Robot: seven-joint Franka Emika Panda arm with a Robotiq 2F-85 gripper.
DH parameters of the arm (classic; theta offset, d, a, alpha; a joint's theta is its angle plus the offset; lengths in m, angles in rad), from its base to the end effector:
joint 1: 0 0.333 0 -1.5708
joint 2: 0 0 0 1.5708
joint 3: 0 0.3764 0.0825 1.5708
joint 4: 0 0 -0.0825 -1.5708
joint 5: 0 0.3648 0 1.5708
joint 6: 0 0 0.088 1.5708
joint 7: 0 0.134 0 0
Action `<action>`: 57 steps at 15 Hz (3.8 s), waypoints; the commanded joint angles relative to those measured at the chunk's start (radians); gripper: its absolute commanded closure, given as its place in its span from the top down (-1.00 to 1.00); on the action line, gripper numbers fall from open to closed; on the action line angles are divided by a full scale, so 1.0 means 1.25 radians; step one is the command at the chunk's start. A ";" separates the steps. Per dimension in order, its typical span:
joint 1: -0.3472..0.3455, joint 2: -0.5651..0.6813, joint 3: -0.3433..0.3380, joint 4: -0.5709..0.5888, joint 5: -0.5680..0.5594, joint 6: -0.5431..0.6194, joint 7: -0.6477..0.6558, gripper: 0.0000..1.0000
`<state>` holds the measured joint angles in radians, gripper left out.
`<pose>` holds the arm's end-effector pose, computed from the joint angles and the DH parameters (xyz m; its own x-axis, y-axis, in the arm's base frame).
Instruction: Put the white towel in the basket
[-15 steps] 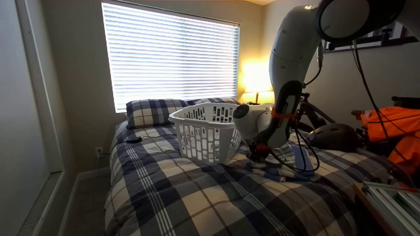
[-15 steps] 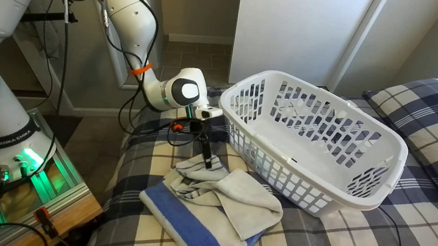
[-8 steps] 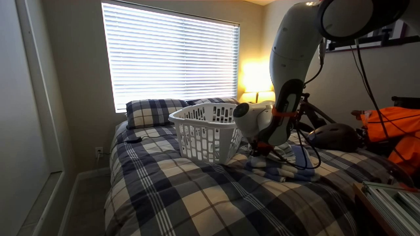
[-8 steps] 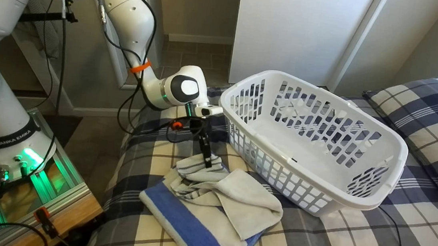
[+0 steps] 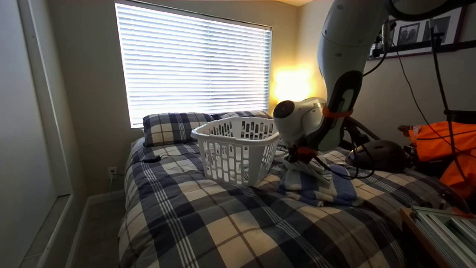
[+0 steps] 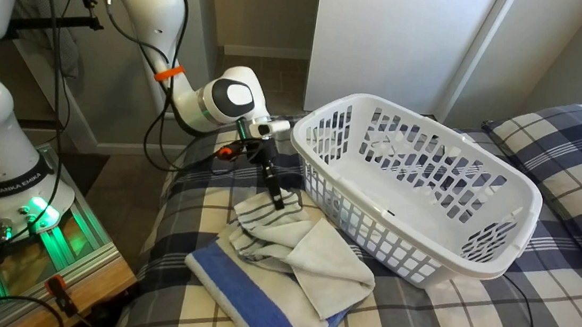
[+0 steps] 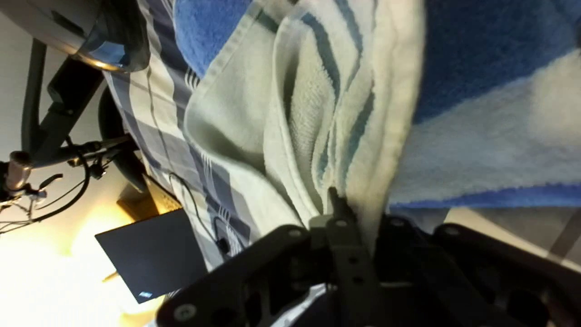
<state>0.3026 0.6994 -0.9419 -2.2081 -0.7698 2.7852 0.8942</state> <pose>0.4839 -0.3128 0.2231 0.8358 -0.4671 0.2886 -0.5246 -0.5242 0.6708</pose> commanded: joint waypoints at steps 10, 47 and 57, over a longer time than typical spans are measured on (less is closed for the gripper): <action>0.491 0.009 -0.559 -0.287 0.004 0.393 0.117 -0.95; 0.245 0.156 -0.323 0.138 1.278 0.783 -0.408 -0.95; 0.175 0.118 -0.260 0.278 1.142 0.569 -0.369 -0.95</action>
<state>0.5698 0.9240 -1.3059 -1.9243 0.7319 3.5632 0.4381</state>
